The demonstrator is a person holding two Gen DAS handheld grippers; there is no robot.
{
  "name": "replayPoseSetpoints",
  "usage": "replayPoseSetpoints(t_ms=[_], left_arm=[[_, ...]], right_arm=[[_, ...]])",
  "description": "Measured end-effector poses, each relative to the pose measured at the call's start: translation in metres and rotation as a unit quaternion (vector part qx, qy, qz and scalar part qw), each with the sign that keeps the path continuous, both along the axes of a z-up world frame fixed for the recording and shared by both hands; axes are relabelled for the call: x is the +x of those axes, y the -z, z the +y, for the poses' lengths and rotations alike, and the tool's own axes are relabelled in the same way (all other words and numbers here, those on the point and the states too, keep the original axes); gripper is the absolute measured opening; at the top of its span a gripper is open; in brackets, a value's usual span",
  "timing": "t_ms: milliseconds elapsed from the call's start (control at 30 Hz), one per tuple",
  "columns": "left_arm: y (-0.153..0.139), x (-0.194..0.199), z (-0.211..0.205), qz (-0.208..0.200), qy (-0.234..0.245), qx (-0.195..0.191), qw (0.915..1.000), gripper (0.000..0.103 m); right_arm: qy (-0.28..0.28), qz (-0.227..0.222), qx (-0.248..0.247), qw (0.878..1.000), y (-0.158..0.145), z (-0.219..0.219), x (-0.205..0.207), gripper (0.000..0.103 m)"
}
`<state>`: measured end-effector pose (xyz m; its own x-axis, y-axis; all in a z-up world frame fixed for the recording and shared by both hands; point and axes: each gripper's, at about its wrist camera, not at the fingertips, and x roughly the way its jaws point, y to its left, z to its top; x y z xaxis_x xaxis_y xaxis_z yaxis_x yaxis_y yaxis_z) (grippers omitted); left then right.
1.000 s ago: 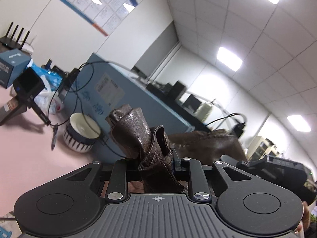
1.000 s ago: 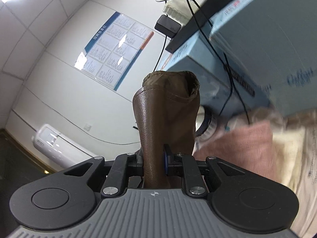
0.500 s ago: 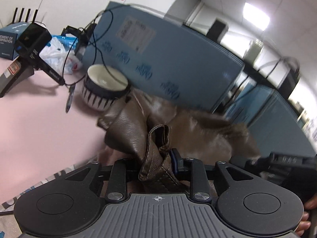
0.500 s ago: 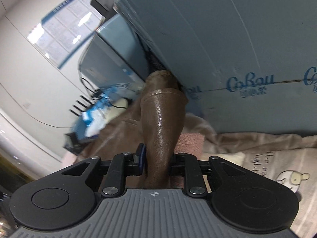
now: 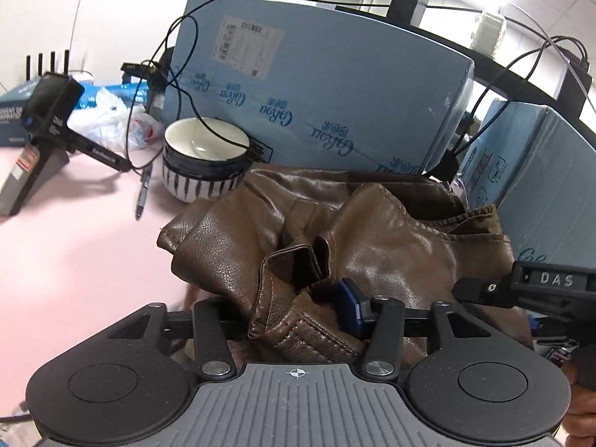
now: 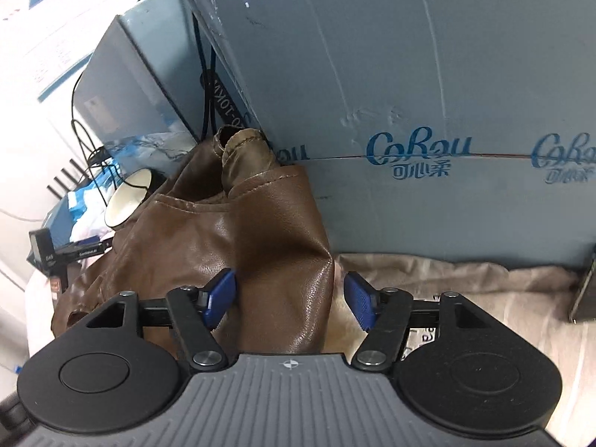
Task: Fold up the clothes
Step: 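Lower the jacket onto the cream sweater and open both grippers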
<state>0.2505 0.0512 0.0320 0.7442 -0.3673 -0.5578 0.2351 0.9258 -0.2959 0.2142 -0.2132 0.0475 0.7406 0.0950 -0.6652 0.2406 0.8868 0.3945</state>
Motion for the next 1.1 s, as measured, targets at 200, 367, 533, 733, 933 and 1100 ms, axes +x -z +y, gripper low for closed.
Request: replayPoseSetpoints(t_ms=[200, 367, 533, 733, 933, 1100], left_arm=[[-0.007, 0.005, -0.001, 0.028, -0.010, 0.016, 0.9994, 0.082], [-0.006, 0.005, 0.003, 0.042, -0.033, 0.016, 0.9984, 0.098], [-0.008, -0.004, 0.016, 0.048, -0.060, -0.015, 0.9969, 0.098], [-0.026, -0.043, 0.033, -0.012, -0.072, 0.003, 0.9974, 0.098], [-0.048, -0.092, 0.047, -0.077, -0.087, 0.032, 0.9927, 0.101], [-0.067, -0.140, 0.053, -0.100, -0.091, 0.054, 0.9893, 0.102]], right_arm=[[0.021, 0.004, -0.056, 0.998, -0.026, 0.013, -0.009, 0.077], [0.049, 0.003, -0.060, 0.997, -0.045, 0.010, -0.030, 0.079], [0.055, -0.006, -0.062, 0.997, -0.057, 0.014, -0.048, 0.080], [0.048, -0.031, -0.064, 0.996, -0.066, 0.032, -0.074, 0.082], [0.007, -0.060, -0.050, 0.997, -0.079, 0.054, -0.106, 0.085], [-0.043, -0.065, -0.049, 0.996, -0.088, 0.070, -0.141, 0.085]])
